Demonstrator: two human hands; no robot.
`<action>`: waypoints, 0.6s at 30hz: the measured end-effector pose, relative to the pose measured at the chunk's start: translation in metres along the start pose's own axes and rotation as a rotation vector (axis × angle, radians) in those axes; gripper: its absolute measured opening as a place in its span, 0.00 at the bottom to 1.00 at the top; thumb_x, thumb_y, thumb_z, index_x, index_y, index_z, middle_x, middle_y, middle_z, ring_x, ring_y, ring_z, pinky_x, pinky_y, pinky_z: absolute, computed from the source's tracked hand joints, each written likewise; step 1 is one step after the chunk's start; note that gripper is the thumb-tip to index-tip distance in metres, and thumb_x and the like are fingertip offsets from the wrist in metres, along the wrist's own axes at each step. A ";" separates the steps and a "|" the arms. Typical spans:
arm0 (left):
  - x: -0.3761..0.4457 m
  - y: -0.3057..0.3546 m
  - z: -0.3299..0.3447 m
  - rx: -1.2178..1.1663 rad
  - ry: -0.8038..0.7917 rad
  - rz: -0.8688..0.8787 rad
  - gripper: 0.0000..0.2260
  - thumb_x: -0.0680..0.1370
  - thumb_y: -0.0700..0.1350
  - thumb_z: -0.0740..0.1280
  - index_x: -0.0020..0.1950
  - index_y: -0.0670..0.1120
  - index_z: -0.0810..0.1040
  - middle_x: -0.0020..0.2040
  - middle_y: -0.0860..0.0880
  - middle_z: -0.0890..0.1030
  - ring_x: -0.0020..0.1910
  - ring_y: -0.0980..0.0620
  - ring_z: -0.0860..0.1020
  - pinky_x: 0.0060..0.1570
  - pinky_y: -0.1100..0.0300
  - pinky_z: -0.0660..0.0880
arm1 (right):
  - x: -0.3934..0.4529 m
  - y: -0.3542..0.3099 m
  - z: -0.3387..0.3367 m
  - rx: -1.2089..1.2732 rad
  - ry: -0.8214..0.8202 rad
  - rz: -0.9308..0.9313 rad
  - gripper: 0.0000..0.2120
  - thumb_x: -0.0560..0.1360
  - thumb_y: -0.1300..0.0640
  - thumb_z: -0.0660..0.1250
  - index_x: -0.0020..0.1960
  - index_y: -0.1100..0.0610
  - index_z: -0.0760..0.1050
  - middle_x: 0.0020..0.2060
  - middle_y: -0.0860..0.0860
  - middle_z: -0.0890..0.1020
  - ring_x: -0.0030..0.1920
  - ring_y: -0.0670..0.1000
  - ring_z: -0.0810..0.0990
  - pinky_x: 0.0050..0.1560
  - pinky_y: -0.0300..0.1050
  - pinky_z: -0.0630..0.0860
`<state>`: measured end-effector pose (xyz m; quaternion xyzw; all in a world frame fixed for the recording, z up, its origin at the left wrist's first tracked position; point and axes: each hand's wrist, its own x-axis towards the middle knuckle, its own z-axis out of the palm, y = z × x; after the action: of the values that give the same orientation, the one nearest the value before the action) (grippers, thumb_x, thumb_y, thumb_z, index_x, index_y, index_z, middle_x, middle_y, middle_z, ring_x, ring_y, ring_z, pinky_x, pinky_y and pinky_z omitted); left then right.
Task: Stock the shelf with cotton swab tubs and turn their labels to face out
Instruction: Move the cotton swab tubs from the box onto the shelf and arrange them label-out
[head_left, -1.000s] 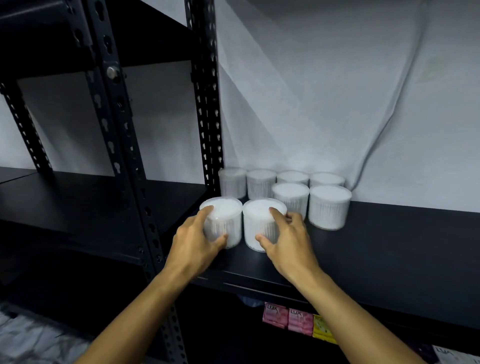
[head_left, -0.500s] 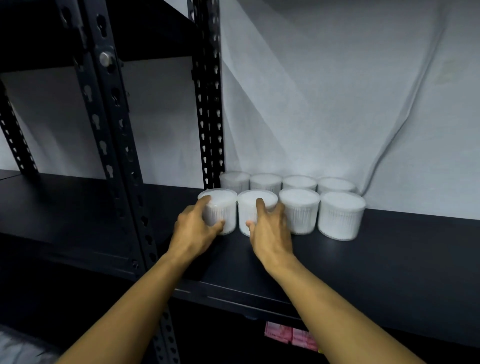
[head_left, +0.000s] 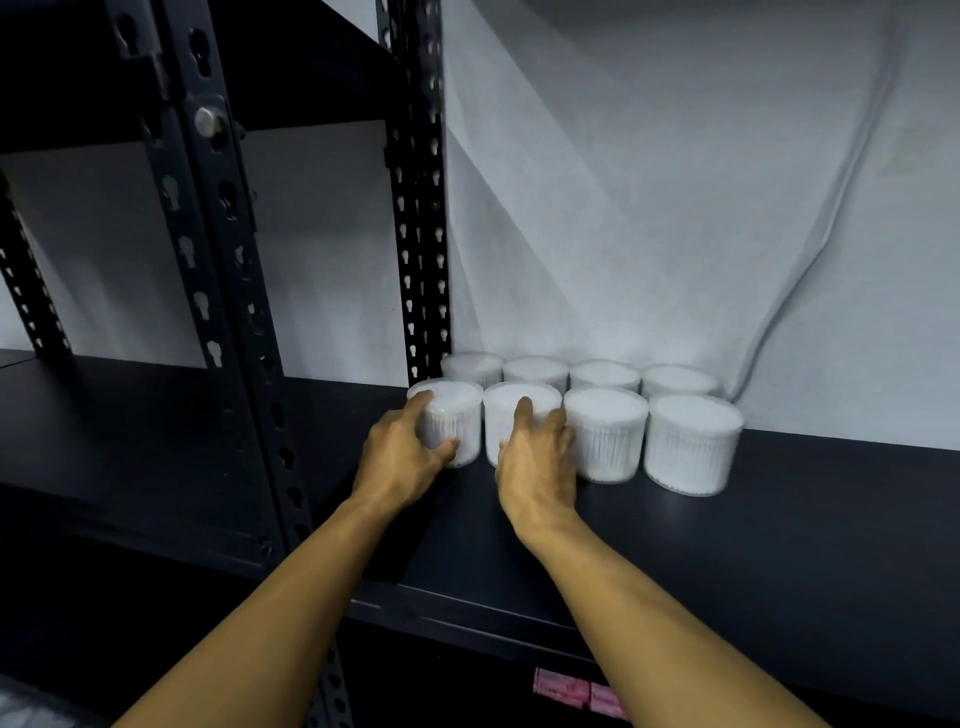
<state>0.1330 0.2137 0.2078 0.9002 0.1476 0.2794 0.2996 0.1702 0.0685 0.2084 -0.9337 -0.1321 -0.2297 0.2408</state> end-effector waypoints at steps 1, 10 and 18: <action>0.001 0.000 0.000 0.000 -0.001 0.001 0.33 0.74 0.52 0.73 0.76 0.51 0.64 0.66 0.43 0.73 0.64 0.45 0.74 0.63 0.52 0.73 | 0.000 0.000 0.001 -0.002 -0.003 0.002 0.24 0.77 0.61 0.63 0.70 0.57 0.59 0.59 0.61 0.68 0.54 0.56 0.72 0.43 0.44 0.73; 0.009 0.003 0.005 0.009 -0.012 -0.003 0.34 0.74 0.52 0.73 0.76 0.50 0.63 0.68 0.43 0.72 0.66 0.44 0.72 0.64 0.52 0.71 | 0.004 0.003 0.003 -0.010 0.003 -0.006 0.24 0.78 0.61 0.62 0.71 0.57 0.58 0.59 0.60 0.68 0.54 0.56 0.71 0.42 0.43 0.72; 0.011 0.002 0.009 0.030 -0.002 0.009 0.33 0.74 0.53 0.72 0.76 0.51 0.63 0.67 0.42 0.73 0.65 0.44 0.73 0.64 0.52 0.71 | 0.004 0.006 0.006 -0.015 0.003 -0.034 0.27 0.78 0.60 0.62 0.73 0.56 0.54 0.59 0.61 0.68 0.55 0.57 0.70 0.42 0.44 0.70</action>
<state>0.1477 0.2130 0.2072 0.9056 0.1472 0.2775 0.2849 0.1777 0.0669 0.2034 -0.9327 -0.1461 -0.2361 0.2300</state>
